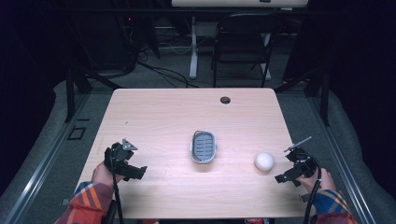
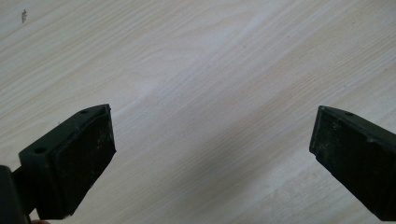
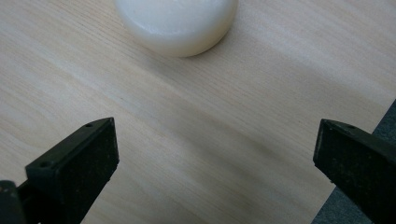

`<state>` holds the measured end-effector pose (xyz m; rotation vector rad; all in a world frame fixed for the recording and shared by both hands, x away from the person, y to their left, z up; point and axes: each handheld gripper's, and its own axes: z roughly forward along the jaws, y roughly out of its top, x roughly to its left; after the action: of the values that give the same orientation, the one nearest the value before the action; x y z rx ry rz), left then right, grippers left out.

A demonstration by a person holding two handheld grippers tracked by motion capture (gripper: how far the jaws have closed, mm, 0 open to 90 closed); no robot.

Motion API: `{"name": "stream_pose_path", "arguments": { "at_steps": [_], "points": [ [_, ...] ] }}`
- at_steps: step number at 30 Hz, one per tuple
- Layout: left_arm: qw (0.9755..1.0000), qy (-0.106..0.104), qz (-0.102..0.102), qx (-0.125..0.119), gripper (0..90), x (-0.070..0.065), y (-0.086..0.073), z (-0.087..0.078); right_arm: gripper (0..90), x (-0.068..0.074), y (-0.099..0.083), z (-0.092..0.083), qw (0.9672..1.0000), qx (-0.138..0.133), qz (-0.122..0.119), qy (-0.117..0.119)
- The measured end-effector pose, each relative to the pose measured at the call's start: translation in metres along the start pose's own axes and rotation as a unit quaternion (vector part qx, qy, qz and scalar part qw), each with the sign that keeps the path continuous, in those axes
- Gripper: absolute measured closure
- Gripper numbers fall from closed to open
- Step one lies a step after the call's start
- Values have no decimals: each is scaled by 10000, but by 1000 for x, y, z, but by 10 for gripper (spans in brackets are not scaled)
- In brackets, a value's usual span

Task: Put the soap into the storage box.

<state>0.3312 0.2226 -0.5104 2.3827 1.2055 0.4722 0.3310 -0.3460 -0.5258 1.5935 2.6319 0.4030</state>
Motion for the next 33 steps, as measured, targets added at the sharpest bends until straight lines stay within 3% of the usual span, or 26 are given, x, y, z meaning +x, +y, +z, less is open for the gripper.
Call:
{"name": "stream_pose_path", "arguments": {
  "at_steps": [7, 8, 9, 11, 14, 16, 19, 21, 33],
  "points": [
    [10000, 11, 28, 2, 1, -1, 0, 0, 0, 0, -1, -2, 10000, -29, -4, -23],
    [10000, 17, 29, -3, 1, -1, -1, 0, 0, 1, 0, -1, 9999, -93, 39, 73],
    [10000, 12, 13, -9, 1, 0, -1, 0, 0, 3, -1, 1, 9996, -246, 123, 18],
    [10000, 3, 24, -2, 1, 0, -1, 0, 0, 3, 2, -1, 10000, -14, -65, -36],
    [10000, -17, 40, 16, 1, -1, 0, 0, 0, 6, 5, -2, 9996, 2, -199, -205],
    [10000, 20, 73, 2, 1, -2, 1, 0, 0, 8, 5, -2, 9996, -145, -116, -208],
    [9999, -26, 95, 31, 1, -2, 1, 1, 0, 9, 6, -2, 9996, -152, -122, -199],
    [10000, -23, 83, 24, 1, -2, 1, 1, 0, 8, 10, -2, 9993, 40, -300, -211],
    [9999, -33, 103, 52, 1, -2, 1, 1, 0, 14, 30, -3, 9982, 70, -508, -317]
  ]
}}
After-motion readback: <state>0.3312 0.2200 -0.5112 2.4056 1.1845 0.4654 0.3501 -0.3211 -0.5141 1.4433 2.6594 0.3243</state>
